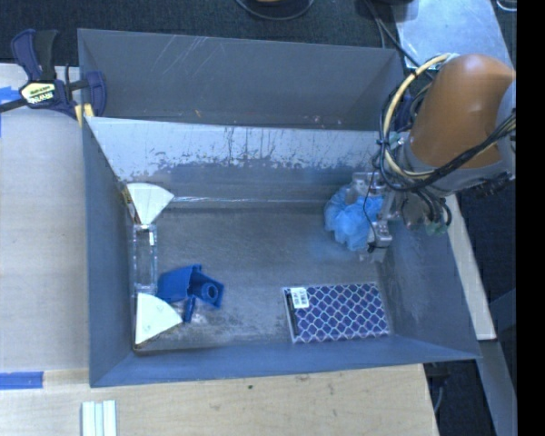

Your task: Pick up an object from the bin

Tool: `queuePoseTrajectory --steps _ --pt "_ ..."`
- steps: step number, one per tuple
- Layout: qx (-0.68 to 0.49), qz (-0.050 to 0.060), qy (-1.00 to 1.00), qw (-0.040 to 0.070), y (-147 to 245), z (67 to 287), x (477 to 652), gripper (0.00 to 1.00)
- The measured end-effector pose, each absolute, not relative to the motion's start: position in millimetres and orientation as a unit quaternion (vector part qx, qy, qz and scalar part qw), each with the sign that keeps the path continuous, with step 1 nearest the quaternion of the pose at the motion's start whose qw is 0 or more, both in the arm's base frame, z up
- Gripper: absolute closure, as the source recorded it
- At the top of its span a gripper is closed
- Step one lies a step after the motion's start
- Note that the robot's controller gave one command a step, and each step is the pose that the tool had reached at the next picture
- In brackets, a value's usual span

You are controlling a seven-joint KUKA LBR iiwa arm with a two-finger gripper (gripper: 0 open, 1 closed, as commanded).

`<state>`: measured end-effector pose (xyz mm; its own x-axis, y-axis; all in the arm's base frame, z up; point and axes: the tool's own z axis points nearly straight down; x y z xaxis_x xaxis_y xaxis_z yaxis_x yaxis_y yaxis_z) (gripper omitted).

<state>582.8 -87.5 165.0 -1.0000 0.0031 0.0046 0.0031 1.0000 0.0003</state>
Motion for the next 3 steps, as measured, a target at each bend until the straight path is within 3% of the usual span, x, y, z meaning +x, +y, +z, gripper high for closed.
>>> queuePoseTrajectory --steps 1,2,3 --pt "0.000 0.000 -1.000 -0.002 -87 170 584.5 0.00" --pt "-0.038 0.000 -0.999 0.000 -92 70 615.4 0.00" --pt "-0.033 0.001 -0.999 -0.006 -95 89 620.7 0.00"
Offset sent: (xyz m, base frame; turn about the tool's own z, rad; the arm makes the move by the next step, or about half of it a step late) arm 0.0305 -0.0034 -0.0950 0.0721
